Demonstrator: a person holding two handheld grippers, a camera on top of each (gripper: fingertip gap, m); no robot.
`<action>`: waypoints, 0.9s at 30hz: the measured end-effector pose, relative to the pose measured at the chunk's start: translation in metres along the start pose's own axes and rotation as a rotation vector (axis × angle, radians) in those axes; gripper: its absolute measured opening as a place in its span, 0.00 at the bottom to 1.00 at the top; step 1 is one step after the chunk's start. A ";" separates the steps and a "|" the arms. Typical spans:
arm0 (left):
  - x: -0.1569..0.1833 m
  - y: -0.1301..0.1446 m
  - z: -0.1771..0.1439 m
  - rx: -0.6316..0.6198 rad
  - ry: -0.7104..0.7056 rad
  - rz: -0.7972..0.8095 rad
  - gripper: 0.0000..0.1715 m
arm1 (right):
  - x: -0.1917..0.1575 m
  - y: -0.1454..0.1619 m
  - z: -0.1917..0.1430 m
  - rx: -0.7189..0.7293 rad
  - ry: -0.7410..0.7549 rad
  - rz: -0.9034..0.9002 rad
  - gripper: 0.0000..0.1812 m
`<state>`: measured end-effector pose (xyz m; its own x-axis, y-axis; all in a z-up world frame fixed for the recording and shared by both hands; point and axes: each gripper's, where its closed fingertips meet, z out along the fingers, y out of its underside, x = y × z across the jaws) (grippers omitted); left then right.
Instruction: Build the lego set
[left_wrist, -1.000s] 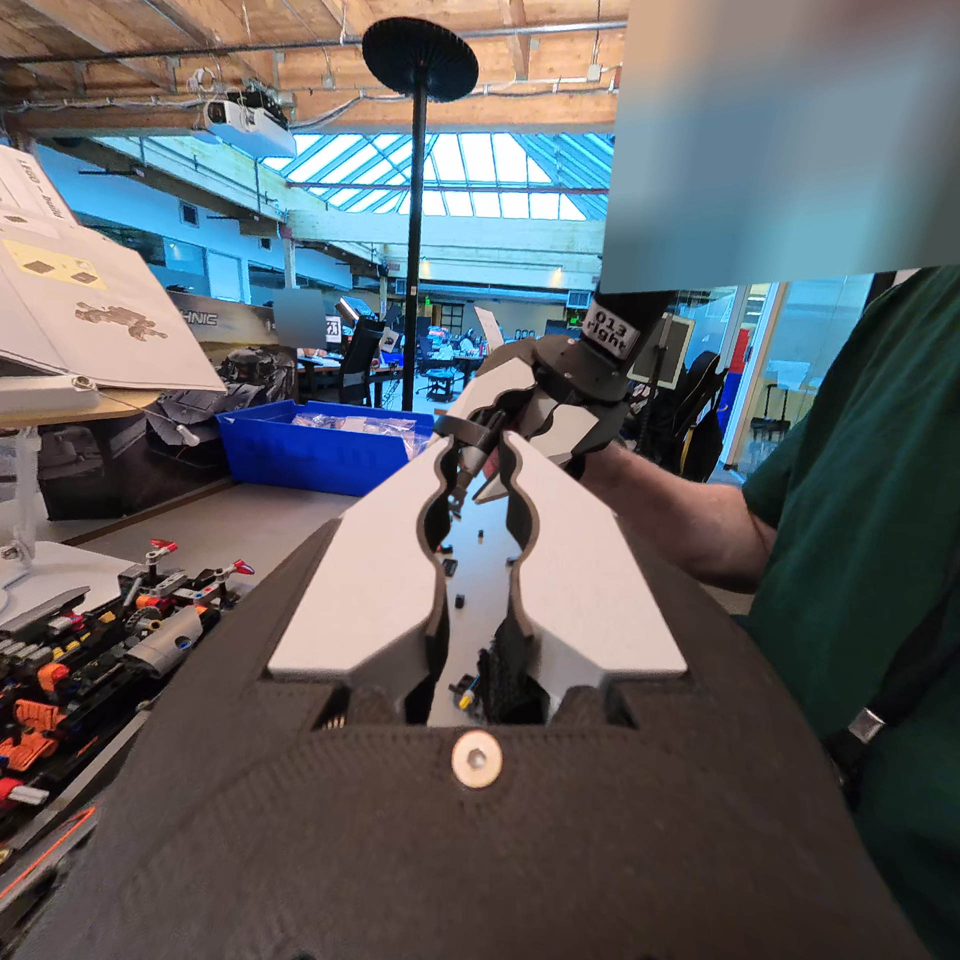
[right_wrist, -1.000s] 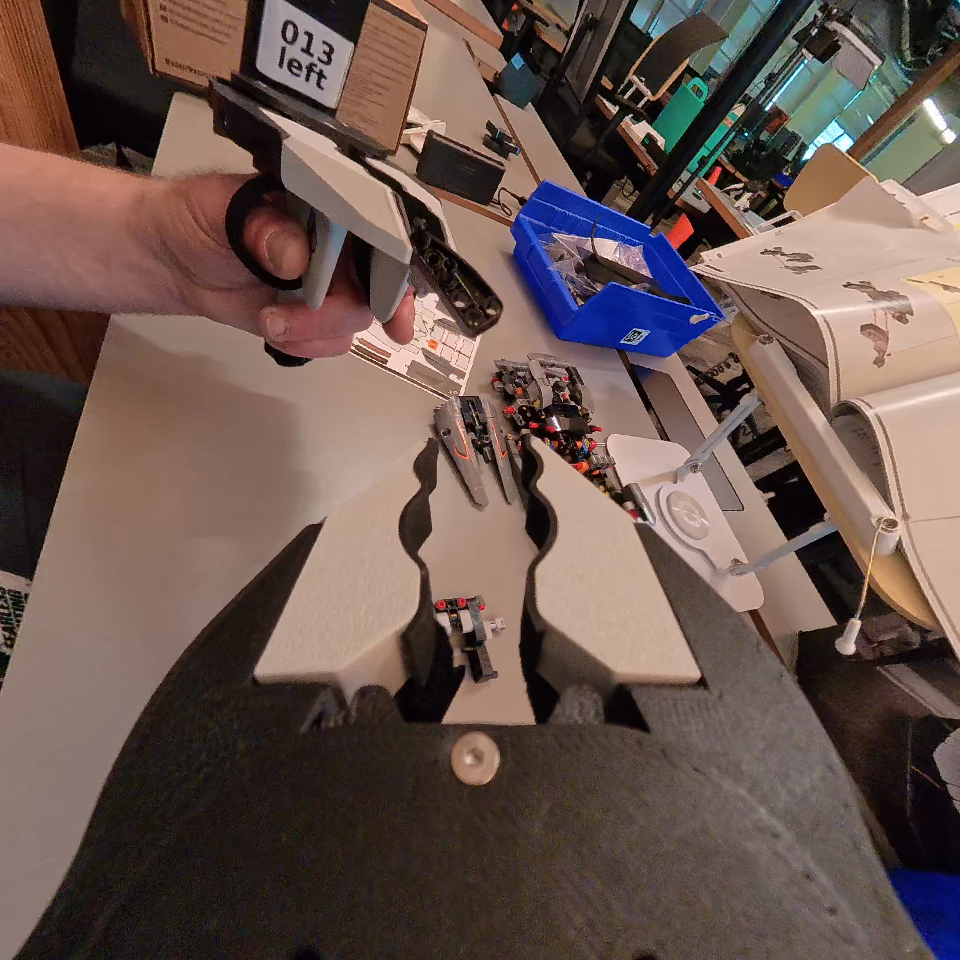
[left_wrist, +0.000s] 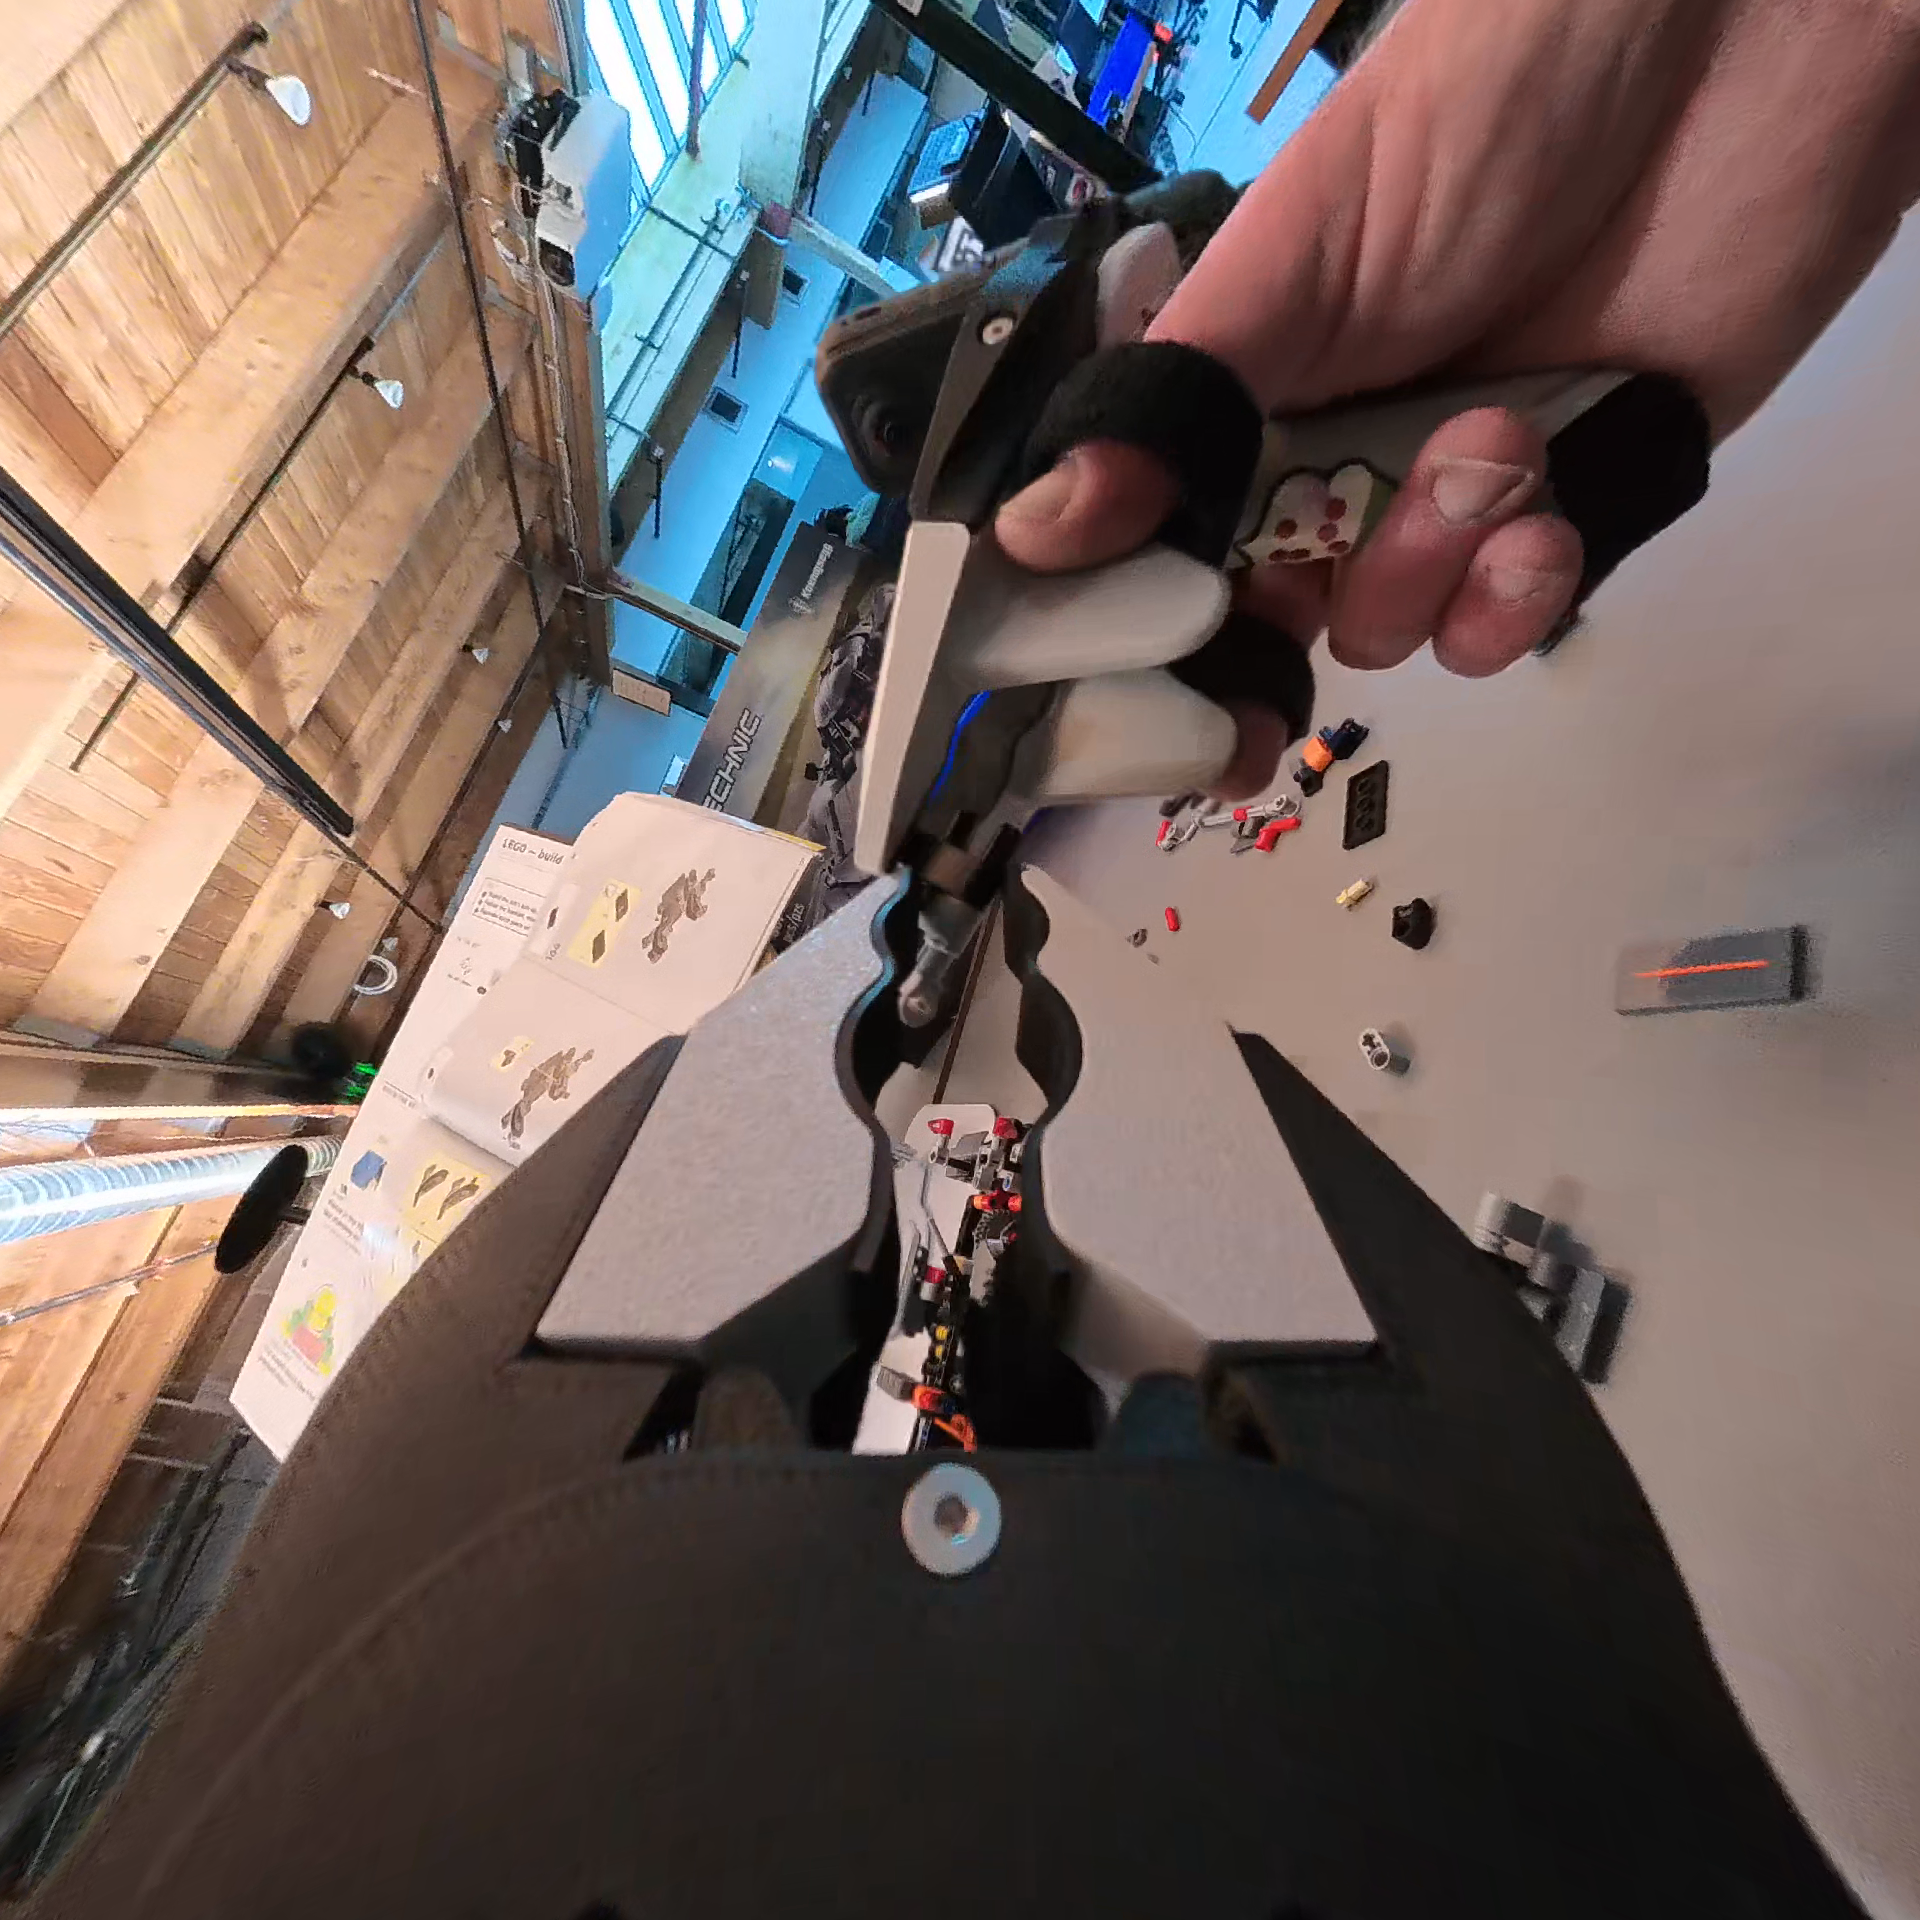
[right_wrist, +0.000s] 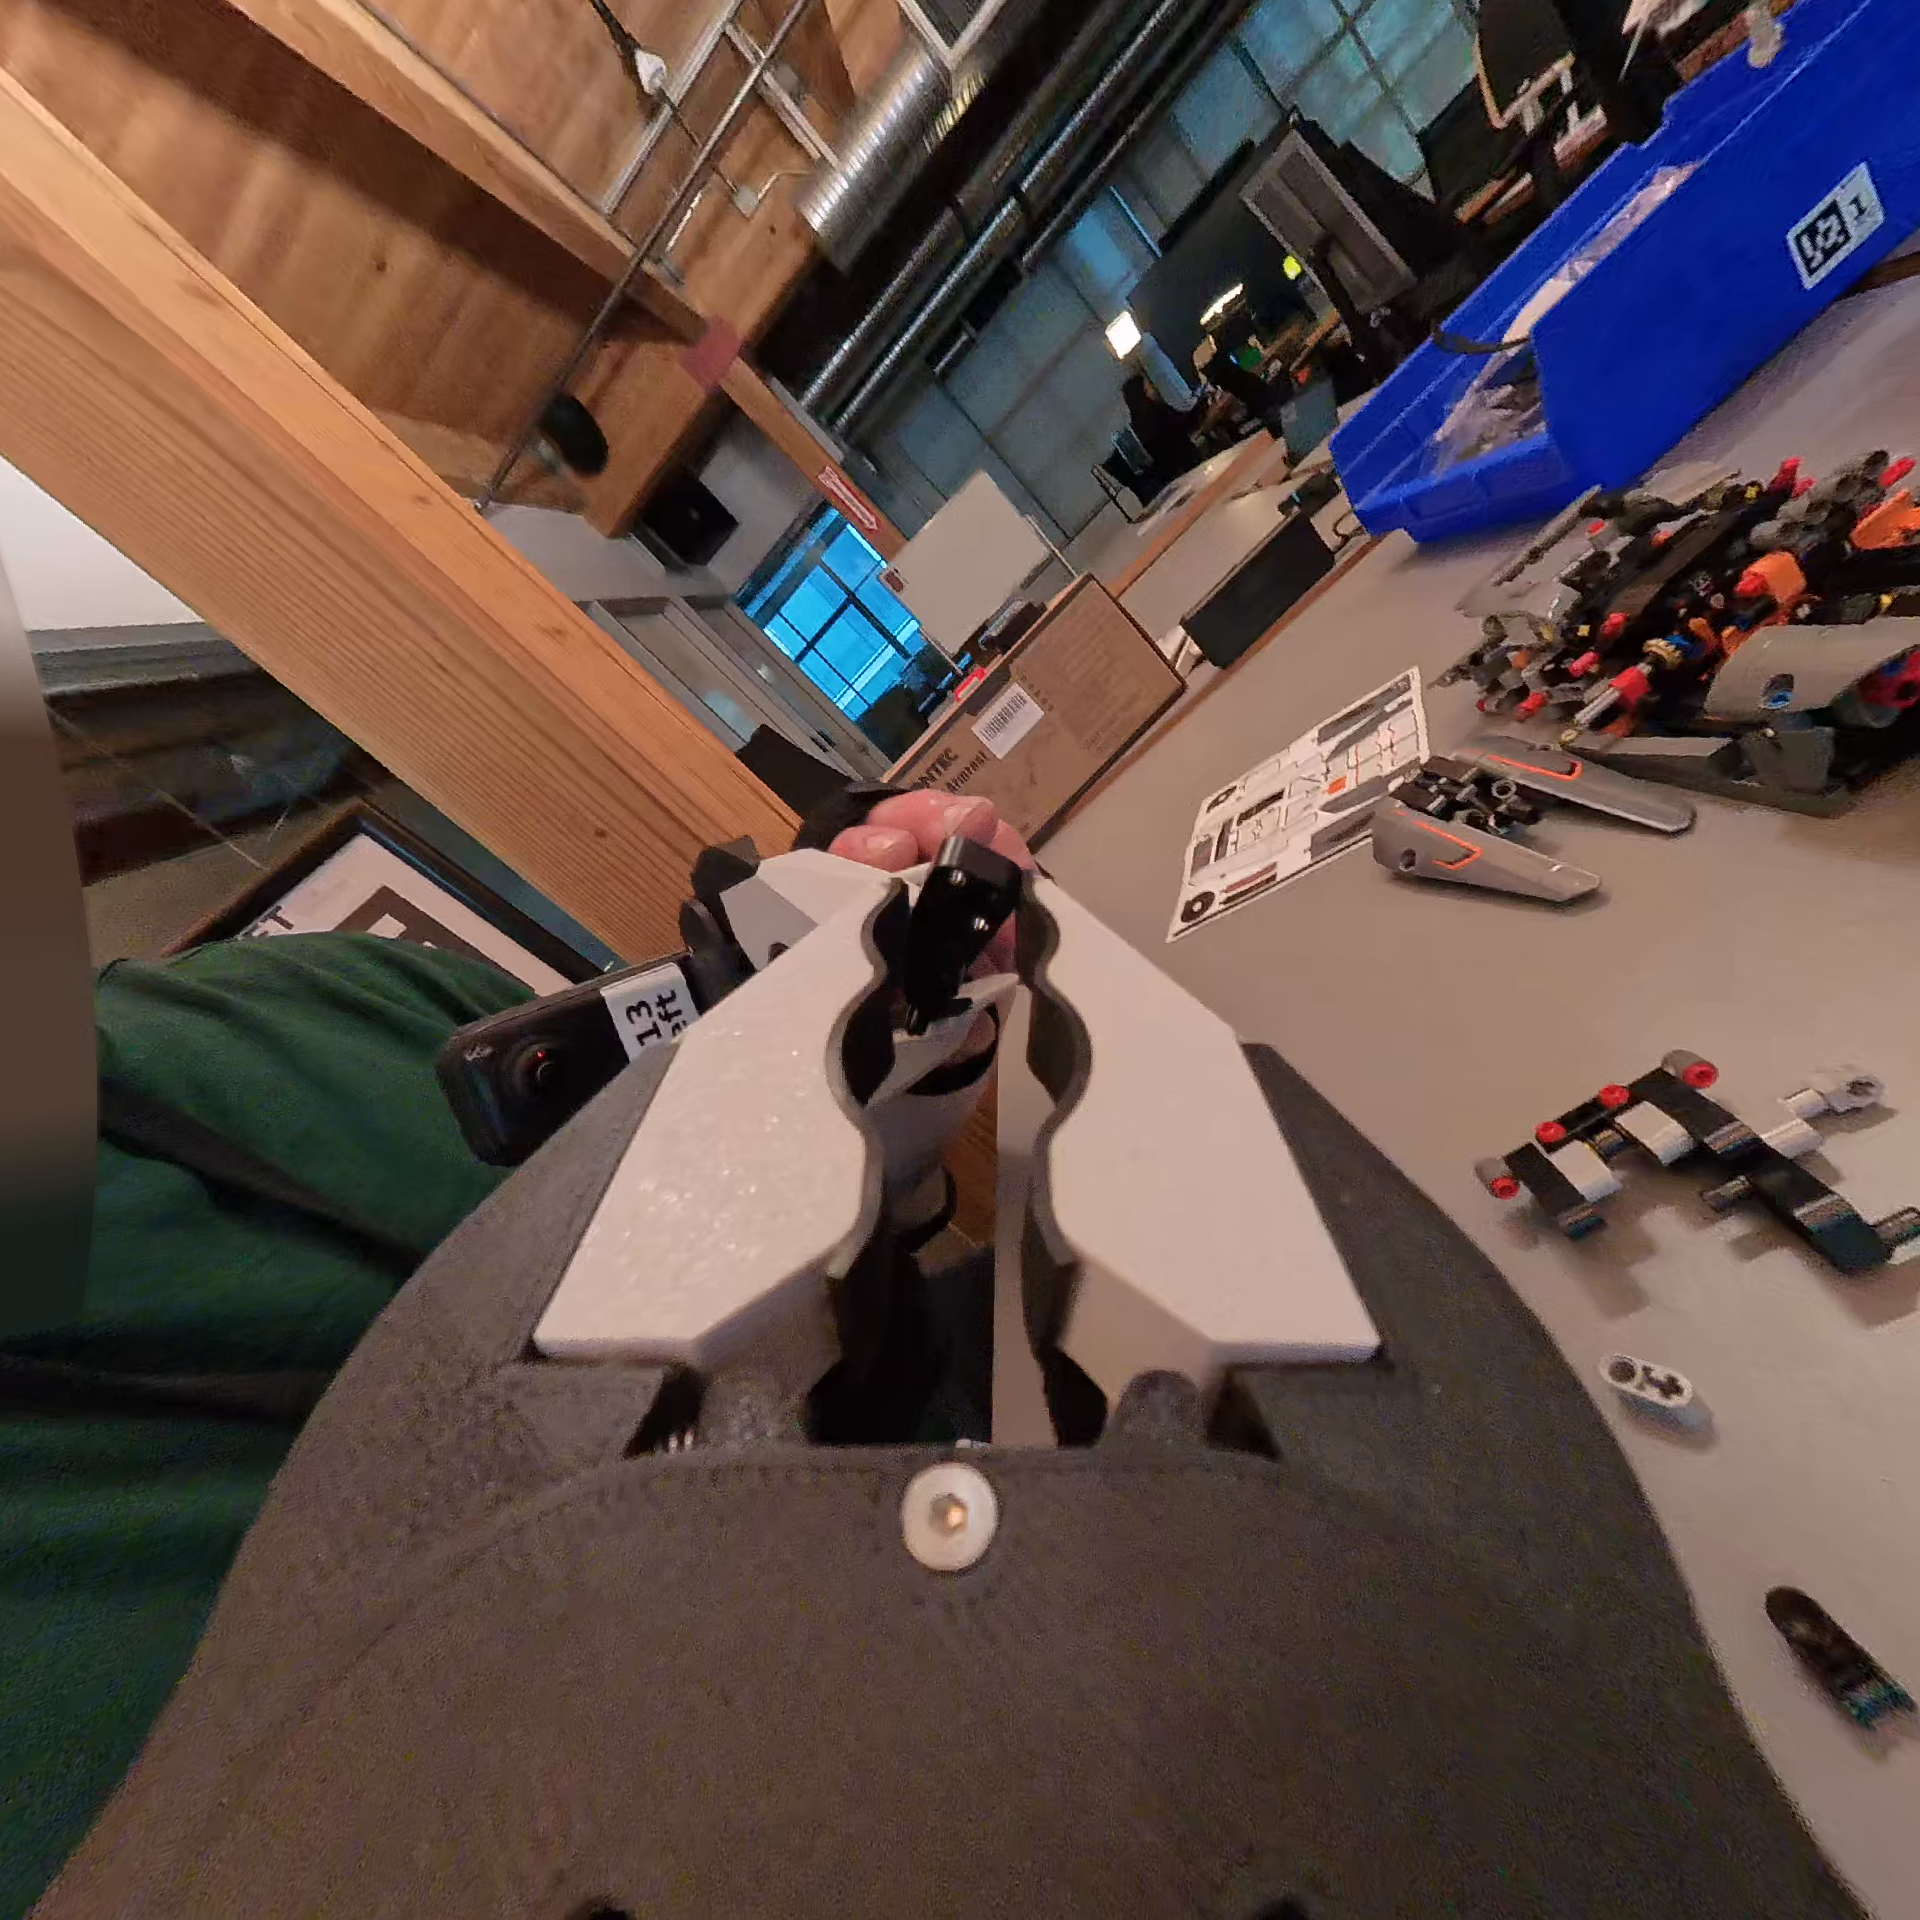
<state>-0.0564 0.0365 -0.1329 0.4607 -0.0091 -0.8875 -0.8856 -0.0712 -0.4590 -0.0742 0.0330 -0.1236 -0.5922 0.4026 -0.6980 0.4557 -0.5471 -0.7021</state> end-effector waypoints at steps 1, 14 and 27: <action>0.001 0.001 0.001 -0.001 0.005 -0.005 0.08 | 0.002 0.000 -0.001 0.005 -0.001 0.005 0.10; 0.003 0.014 -0.005 0.026 0.165 -0.267 0.09 | 0.000 0.002 0.001 -0.033 -0.079 0.021 0.08; 0.006 0.016 -0.002 0.023 0.183 -0.301 0.04 | -0.001 -0.004 0.006 -0.017 -0.075 -0.011 0.08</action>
<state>-0.0677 0.0330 -0.1455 0.7023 -0.1703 -0.6912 -0.7087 -0.0754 -0.7015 -0.0791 0.0298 -0.1192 -0.6451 0.3521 -0.6781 0.4597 -0.5300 -0.7125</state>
